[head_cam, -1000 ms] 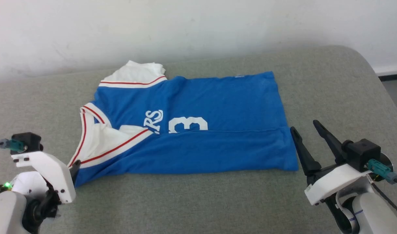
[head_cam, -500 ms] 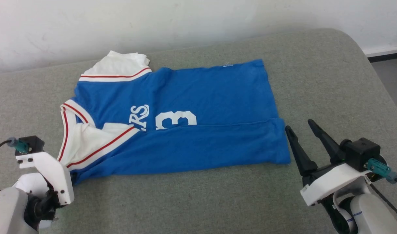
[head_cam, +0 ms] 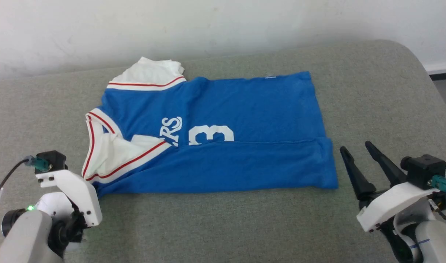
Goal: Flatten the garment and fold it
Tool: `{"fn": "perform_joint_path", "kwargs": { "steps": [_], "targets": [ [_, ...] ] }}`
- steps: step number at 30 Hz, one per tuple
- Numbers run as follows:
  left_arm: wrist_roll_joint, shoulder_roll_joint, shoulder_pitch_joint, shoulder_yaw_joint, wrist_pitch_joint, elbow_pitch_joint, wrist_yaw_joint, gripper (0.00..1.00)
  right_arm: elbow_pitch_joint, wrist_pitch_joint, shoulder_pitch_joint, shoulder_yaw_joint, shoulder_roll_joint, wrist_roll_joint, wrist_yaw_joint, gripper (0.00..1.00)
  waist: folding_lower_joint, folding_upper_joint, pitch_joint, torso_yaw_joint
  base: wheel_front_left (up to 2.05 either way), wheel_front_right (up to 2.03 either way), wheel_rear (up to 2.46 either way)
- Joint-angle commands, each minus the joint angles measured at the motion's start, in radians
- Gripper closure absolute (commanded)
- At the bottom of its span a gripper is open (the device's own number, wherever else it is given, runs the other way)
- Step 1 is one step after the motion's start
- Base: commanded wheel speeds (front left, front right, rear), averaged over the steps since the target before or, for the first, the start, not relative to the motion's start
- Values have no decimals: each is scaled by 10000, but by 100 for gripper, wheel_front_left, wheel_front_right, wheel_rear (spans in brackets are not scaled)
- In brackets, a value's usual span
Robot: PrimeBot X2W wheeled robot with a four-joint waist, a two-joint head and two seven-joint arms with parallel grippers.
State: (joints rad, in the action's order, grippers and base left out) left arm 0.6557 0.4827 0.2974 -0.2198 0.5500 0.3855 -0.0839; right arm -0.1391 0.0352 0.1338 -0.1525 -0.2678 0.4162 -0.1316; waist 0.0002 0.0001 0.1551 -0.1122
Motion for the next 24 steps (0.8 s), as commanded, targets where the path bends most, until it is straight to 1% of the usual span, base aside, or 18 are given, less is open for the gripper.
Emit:
{"fn": "perform_joint_path", "kwargs": {
  "steps": [1, 5, 8, 9, 11, 15, 18, 19, 21, 24],
  "targets": [
    [-73, -231, -331, -33, -219, -87, -64, 100, -105, -165, -71, 143, -90, 54, 9, 0, -2, -1, -166, 172, 0, 0, 0],
    [-29, -230, -675, 273, -805, -890, -281, 100, -636, -911, 161, 351, -295, 208, 9, 0, -2, -1, -205, 380, 0, 0, 0],
    [-65, -208, -957, 380, -1042, -1511, -445, 100, -1114, -1541, 491, 316, -373, 519, 9, 0, -2, -1, -114, 544, 0, 0, 0],
    [-65, -208, -957, 380, -1042, -1511, -445, 100, -1114, -1541, 491, 316, -373, 519, 9, 0, -2, -1, -114, 544, 0, 0, 0],
    [-124, -226, -1133, 403, -1140, -1969, -601, 100, -1518, -1971, 832, 215, -454, 743, 9, 0, -2, -1, 46, 608, 0, 0, 0],
    [-193, -177, -1291, 491, -1319, -2637, -754, 100, -2350, -2647, 1723, -145, -567, 1126, 9, 0, -2, -1, 379, 694, 0, 0, 0],
    [-356, -224, -1340, 430, -1326, -3225, -1007, 100, -2954, -3171, 2319, -586, -563, 1498, 9, 0, -2, -1, 588, 801, 0, 0, 0],
    [-400, -236, -1338, 409, -1323, -3371, -1069, 100, -3176, -3453, 2447, -739, -498, 1773, 9, 0, -2, -1, 626, 846, 0, 0, 0],
    [-444, -259, -1333, 381, -1312, -3605, -1154, 100, -3633, -4171, 2648, -1197, -576, 2019, 9, 0, -2, -1, 697, 920, 0, 0, 0],
    [-469, -277, -1355, 348, -1293, -3775, -1228, 100, -4326, -5714, 2724, -1787, -589, 2591, 9, 0, -2, -1, 732, 1008, 0, 0, 0]
  ]
}}
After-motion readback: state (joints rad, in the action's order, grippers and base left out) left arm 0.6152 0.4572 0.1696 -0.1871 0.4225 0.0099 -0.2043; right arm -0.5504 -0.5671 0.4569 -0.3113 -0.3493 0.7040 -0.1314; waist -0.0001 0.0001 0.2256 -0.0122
